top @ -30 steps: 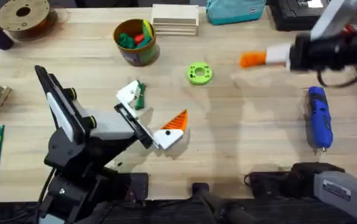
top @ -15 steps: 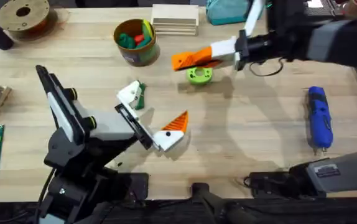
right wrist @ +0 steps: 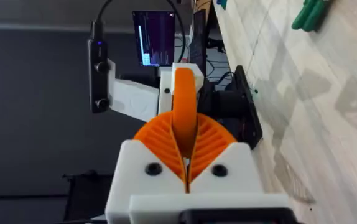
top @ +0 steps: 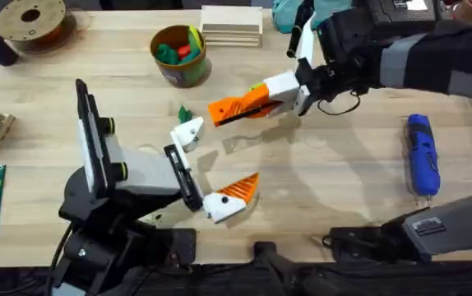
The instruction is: Pick up the gripper from the table and insert it into the empty holder that is missing its gripper. Then pick up a screw, insert it into the mounting hole, and use the screwdriver to tighten it. Finally, clean up the table by picking up the vegetable and placing it into the bucket.
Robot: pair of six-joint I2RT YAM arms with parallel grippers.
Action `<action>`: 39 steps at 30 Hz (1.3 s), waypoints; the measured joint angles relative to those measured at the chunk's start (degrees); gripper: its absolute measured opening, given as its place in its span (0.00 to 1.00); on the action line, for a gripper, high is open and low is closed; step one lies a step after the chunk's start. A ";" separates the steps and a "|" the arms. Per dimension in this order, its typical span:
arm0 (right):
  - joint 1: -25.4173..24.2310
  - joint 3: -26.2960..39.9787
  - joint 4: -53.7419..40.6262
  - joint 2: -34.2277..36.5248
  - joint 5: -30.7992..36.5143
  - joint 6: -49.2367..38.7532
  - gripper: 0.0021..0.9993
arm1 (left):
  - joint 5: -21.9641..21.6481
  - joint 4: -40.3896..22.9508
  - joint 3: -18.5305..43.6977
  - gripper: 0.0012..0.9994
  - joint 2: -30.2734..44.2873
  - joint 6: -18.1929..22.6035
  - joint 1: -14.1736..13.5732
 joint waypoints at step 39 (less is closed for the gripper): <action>4.24 0.00 -2.98 0.02 1.51 -4.64 0.02 | -0.20 0.04 -0.02 0.99 0.00 -0.37 0.07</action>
